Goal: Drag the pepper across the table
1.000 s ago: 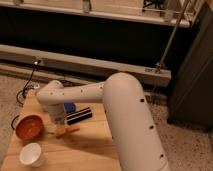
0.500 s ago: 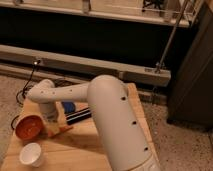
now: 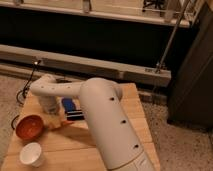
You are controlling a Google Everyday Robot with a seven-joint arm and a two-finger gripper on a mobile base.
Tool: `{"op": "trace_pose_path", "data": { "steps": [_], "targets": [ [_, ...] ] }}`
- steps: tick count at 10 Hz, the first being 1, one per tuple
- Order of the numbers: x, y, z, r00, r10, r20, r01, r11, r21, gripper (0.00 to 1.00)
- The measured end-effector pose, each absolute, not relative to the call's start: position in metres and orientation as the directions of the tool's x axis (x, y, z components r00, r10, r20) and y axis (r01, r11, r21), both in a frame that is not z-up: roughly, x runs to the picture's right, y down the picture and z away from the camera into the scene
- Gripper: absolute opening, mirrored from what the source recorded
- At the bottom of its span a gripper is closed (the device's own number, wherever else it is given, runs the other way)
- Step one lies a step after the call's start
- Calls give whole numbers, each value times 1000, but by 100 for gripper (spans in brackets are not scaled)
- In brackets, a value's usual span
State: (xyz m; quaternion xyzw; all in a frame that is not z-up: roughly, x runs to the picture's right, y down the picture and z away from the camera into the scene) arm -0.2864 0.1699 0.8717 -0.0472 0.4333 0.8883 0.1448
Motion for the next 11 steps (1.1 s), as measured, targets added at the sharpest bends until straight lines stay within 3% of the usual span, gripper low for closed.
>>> {"op": "trace_pose_path", "data": {
  "steps": [11],
  "targets": [
    [-259, 103, 947, -982, 170, -87, -179, -662, 727, 10]
  ]
}}
